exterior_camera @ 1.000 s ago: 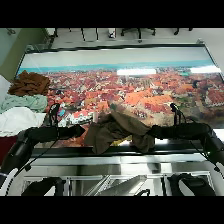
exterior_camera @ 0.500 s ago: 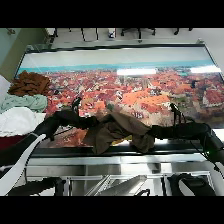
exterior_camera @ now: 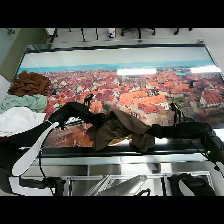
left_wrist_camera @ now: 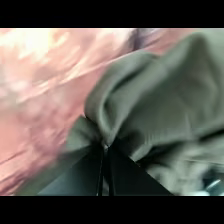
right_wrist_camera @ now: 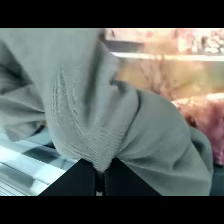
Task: Fold the shirts.
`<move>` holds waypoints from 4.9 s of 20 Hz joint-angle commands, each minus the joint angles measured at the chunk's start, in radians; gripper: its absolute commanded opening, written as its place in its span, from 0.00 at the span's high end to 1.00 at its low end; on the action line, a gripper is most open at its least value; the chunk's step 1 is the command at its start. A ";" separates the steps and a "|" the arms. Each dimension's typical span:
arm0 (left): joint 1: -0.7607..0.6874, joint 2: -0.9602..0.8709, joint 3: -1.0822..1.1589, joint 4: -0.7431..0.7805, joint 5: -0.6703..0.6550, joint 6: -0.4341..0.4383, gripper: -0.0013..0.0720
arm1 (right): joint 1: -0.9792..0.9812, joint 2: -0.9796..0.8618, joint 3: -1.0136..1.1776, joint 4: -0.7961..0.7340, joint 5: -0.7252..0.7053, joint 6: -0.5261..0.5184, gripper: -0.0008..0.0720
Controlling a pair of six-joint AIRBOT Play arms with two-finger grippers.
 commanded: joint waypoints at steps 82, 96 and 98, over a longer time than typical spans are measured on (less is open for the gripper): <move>0.126 0.376 0.155 0.096 0.108 -0.145 0.95 | -0.151 -0.154 0.570 0.071 -0.398 -0.122 0.96; 0.333 0.433 0.882 0.061 0.333 -0.153 0.95 | -0.397 0.032 1.065 0.072 -0.440 -0.084 0.96; 0.242 0.352 0.929 0.061 0.313 -0.153 0.95 | -0.329 0.018 1.050 0.073 -0.401 -0.085 0.96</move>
